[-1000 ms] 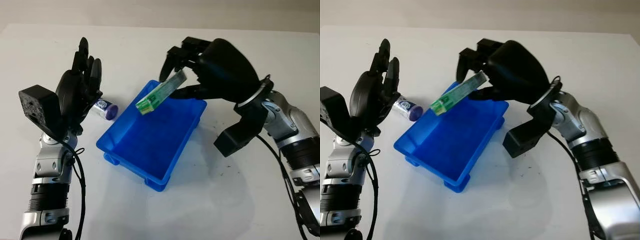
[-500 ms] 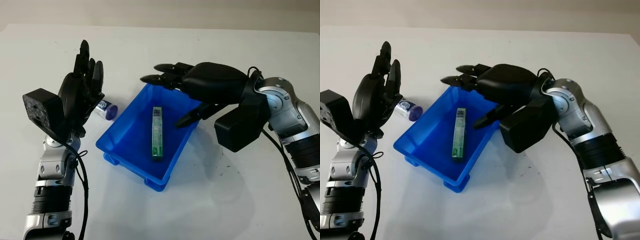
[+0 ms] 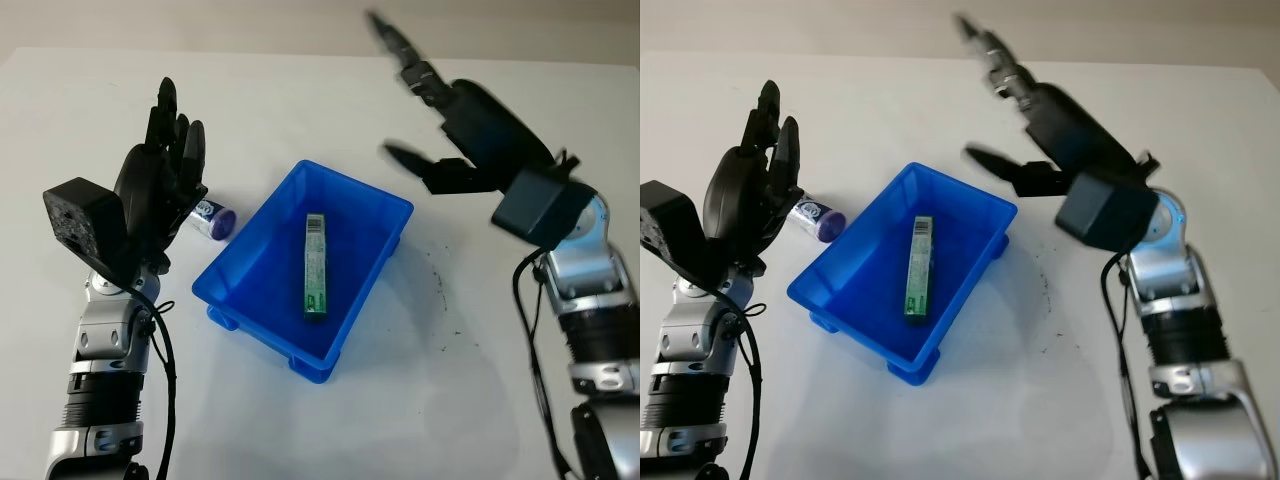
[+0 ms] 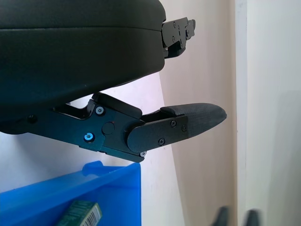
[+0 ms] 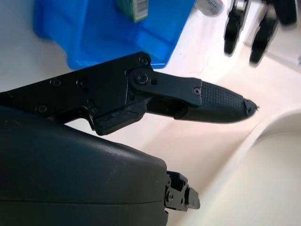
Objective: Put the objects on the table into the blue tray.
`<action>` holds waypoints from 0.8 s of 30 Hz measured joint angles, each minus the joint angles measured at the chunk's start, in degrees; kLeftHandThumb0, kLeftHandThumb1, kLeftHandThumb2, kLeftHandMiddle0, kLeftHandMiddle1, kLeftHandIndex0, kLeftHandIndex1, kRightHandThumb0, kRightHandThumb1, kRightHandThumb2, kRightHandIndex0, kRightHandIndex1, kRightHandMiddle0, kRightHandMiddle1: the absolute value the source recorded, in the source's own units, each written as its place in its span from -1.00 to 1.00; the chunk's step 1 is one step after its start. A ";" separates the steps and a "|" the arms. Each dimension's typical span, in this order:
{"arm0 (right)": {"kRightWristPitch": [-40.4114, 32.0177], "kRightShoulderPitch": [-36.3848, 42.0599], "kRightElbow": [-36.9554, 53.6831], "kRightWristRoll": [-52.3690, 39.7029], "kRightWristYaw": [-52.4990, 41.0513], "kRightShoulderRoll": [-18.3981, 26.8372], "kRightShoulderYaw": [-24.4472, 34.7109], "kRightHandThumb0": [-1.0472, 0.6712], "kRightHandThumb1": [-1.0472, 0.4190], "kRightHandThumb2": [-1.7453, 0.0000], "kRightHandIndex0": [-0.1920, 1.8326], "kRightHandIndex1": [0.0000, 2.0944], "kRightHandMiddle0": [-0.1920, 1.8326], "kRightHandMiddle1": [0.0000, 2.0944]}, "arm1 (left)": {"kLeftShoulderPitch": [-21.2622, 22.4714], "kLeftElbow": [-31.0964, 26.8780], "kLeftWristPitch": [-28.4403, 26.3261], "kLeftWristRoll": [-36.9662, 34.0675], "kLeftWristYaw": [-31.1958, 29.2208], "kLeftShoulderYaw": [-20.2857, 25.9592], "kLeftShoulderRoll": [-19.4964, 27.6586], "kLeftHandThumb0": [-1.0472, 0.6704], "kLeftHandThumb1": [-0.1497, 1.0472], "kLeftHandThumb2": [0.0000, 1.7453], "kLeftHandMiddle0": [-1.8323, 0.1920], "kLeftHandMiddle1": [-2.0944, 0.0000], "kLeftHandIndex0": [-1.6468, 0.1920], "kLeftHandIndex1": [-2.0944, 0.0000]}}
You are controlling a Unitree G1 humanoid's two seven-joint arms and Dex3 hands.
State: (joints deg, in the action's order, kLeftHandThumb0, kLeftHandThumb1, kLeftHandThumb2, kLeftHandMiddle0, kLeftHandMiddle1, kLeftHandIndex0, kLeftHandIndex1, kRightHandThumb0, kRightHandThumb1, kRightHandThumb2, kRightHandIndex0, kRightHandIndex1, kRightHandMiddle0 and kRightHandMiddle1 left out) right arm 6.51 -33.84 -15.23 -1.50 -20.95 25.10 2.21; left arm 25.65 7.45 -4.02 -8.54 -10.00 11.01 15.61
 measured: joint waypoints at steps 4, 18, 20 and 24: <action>-6.58 2.99 0.88 -2.99 0.39 -1.45 1.69 -0.77 -1.00 0.13 -1.00 -1.00 -1.00 -1.00 | -0.02 -0.31 -1.07 0.11 -0.08 0.09 0.90 -0.60 1.00 -0.30 1.00 1.00 1.00 1.00; -10.09 6.94 1.84 -5.29 4.95 -4.17 5.32 -0.77 -1.00 0.15 -1.00 -1.00 -1.00 -1.00 | -0.02 -0.47 -1.05 0.40 -1.27 0.53 3.65 -0.62 1.00 -0.35 1.00 1.00 1.00 1.00; -10.17 7.37 1.84 -5.85 5.55 -4.83 5.65 -0.76 -1.00 0.15 -1.00 -1.00 -1.00 -1.00 | -0.01 -0.47 -1.23 0.40 -1.86 0.92 4.98 -0.64 1.00 -0.37 1.00 1.00 1.00 1.00; -11.01 7.88 2.09 -6.25 7.13 -5.77 5.91 -0.76 -1.00 0.14 -1.00 -1.00 -1.00 -1.00 | 0.02 -0.42 -1.23 0.51 -2.58 1.56 7.39 -0.61 1.00 -0.38 1.00 1.00 1.00 1.00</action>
State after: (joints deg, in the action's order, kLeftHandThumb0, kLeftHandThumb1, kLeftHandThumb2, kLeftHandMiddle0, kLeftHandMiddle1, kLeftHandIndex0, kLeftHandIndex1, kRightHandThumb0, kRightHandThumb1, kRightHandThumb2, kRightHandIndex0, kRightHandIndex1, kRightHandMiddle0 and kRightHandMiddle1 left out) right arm -4.50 -25.95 -13.13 -7.76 -13.82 19.32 8.12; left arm 25.68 7.03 -5.25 -8.03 -12.58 12.58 23.00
